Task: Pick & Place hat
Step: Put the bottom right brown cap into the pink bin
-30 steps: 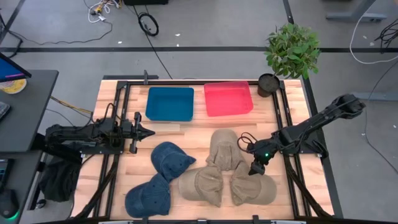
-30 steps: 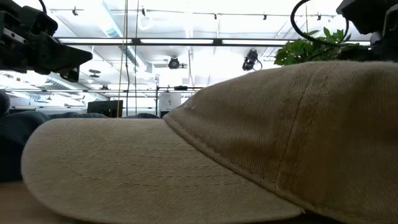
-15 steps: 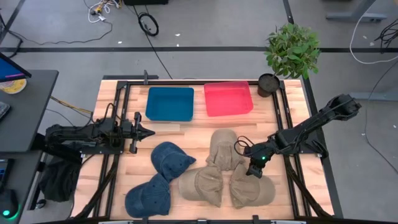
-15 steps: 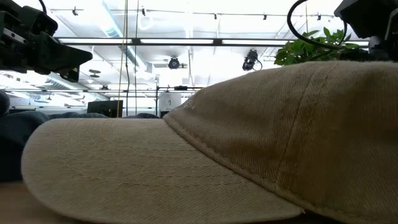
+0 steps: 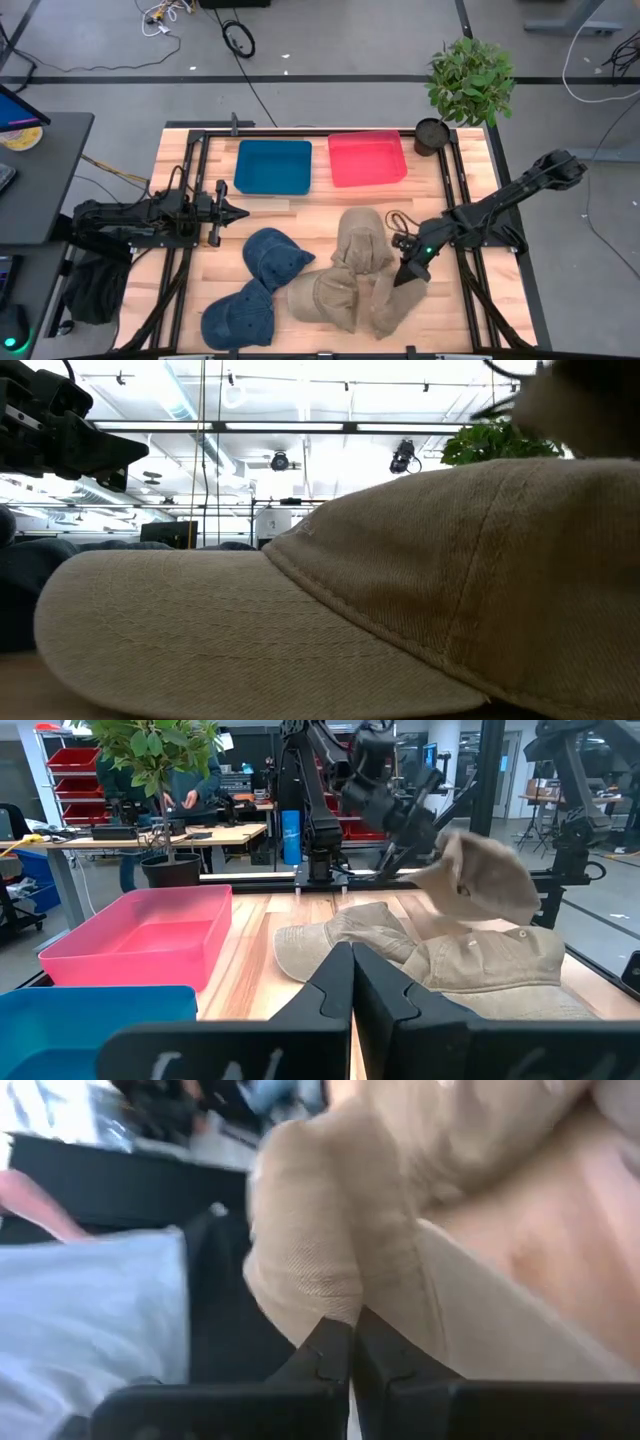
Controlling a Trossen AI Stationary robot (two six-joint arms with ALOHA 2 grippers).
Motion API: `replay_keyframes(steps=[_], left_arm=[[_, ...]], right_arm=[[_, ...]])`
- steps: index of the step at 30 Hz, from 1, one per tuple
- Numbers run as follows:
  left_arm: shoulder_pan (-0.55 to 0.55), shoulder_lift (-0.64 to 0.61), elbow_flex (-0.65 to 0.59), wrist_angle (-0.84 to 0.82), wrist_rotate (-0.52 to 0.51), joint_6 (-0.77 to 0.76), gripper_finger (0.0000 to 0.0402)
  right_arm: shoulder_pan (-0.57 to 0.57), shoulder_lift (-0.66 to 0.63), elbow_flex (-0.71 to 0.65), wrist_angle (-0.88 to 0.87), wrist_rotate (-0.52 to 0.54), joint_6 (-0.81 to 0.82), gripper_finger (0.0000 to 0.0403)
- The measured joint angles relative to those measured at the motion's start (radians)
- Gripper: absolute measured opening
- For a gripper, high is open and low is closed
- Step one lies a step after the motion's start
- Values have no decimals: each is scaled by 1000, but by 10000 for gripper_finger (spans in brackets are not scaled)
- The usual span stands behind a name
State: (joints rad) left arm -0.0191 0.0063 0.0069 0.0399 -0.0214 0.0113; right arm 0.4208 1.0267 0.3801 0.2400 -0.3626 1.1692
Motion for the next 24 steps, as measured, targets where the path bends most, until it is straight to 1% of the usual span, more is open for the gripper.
replay_keyframes(steps=[6,10,14,19,24], left_arm=[[0,0,0,0,0,0,3],[0,0,0,0,0,0,3],[0,0,0,0,0,0,3],[0,0,0,0,0,0,3],[0,0,0,0,0,0,3]], right_arm=[[-35,-75,3,38,79,51,1],[-82,-103,58,32,140,12,1],[-146,-106,130,-13,276,-23,0],[-254,-106,222,-142,406,-22,0],[-349,-106,256,-154,579,9,0]])
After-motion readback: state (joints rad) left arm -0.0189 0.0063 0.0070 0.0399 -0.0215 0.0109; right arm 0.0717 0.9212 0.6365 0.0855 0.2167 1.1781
